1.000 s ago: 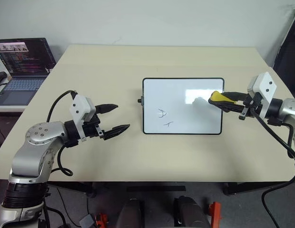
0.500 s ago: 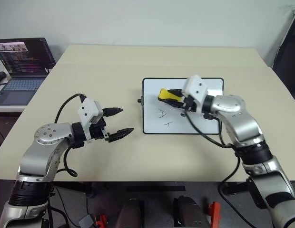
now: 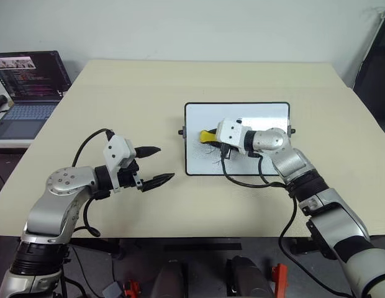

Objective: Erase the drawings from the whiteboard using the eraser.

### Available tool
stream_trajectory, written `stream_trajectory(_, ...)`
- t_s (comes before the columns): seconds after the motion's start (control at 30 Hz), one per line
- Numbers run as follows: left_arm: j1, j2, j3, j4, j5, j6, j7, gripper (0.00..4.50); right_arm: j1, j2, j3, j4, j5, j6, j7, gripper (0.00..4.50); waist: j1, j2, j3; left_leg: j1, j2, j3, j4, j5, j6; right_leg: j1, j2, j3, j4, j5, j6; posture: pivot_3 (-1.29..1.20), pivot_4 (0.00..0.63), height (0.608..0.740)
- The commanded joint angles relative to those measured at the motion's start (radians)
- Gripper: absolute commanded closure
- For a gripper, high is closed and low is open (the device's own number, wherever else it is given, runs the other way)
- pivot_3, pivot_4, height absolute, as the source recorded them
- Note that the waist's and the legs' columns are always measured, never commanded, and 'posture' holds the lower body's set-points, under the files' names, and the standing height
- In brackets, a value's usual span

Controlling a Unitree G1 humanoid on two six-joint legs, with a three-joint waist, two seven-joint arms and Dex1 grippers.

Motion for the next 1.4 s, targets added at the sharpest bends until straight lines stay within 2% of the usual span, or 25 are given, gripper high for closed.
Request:
stream_trajectory(0.03, 0.001, 0.013, 0.030, -0.039, -0.003, -0.002, 0.011, 0.00, 0.055, -0.017, 0.032, 0.021, -0.024, 0.018, 0.071, 3.65, -0.001, -0.001, 0.000, 0.000, 0.000, 0.000, 0.000, 0.000, 0.000, 0.001, 0.000, 0.000, 0.000, 0.000, 0.000, 0.00, 0.150, 0.740)
stream_trajectory(0.23, -0.011, 0.008, 0.018, -0.032, 0.000, -0.002, 0.010, 0.00, 0.031, -0.011, 0.005, 0.042, -0.026, 0.005, 0.057, 3.65, -0.002, 0.000, 0.000, 0.007, 0.000, -0.001, 0.001, 0.000, 0.000, 0.009, 0.000, -0.001, -0.001, 0.000, 0.000, 0.00, 0.150, 0.740)
stream_trajectory(0.5, -0.032, 0.002, 0.010, -0.014, 0.002, -0.010, 0.004, 0.00, -0.105, -0.021, -0.043, 0.201, -0.084, -0.052, -0.151, 3.65, -0.002, 0.000, 0.000, 0.011, 0.000, -0.002, 0.001, 0.001, 0.001, 0.013, 0.001, -0.001, -0.001, 0.001, -0.002, 0.00, 0.150, 0.740)
stream_trajectory(0.57, -0.038, -0.001, 0.007, -0.010, 0.003, -0.011, 0.003, 0.00, -0.121, -0.021, -0.044, 0.232, -0.088, -0.067, -0.167, 3.65, -0.001, -0.001, 0.000, 0.012, 0.000, -0.002, 0.001, 0.002, 0.001, 0.013, 0.001, -0.001, -0.001, 0.001, -0.002, 0.00, 0.150, 0.740)
stream_trajectory(0.8, -0.050, -0.008, 0.003, -0.001, 0.004, -0.015, 0.003, 0.00, -0.084, -0.011, -0.032, 0.217, -0.084, -0.087, -0.122, 3.65, -0.001, -0.001, 0.000, 0.012, 0.000, -0.002, 0.001, 0.002, 0.001, 0.013, 0.001, -0.001, -0.002, 0.002, -0.002, 0.00, 0.150, 0.740)
stream_trajectory(1.0, -0.052, -0.009, 0.003, 0.000, 0.005, -0.014, 0.004, 0.00, 0.038, 0.013, 0.026, 0.042, -0.060, -0.031, 0.041, 3.65, -0.003, -0.001, -0.001, 0.012, 0.001, -0.002, 0.000, 0.002, 0.001, 0.013, 0.001, -0.001, -0.002, 0.001, -0.002, 0.00, 0.150, 0.740)
stream_trajectory(1.17, -0.047, -0.008, 0.005, -0.008, 0.002, -0.009, 0.006, 0.00, 0.041, 0.006, 0.010, 0.032, -0.068, -0.007, 0.040, 3.65, -0.007, -0.001, 0.000, 0.012, 0.001, -0.002, 0.000, 0.002, 0.001, 0.013, 0.001, -0.001, -0.002, 0.001, -0.002, 0.00, 0.150, 0.740)
stream_trajectory(1.4, -0.051, -0.008, 0.001, -0.006, 0.003, -0.008, 0.005, 0.00, -0.060, -0.016, -0.074, 0.083, -0.051, -0.019, -0.063, 3.65, -0.009, -0.001, 0.000, 0.012, 0.001, -0.002, 0.000, 0.002, 0.001, 0.013, 0.001, -0.001, -0.002, 0.001, -0.002, 0.00, 0.150, 0.740)
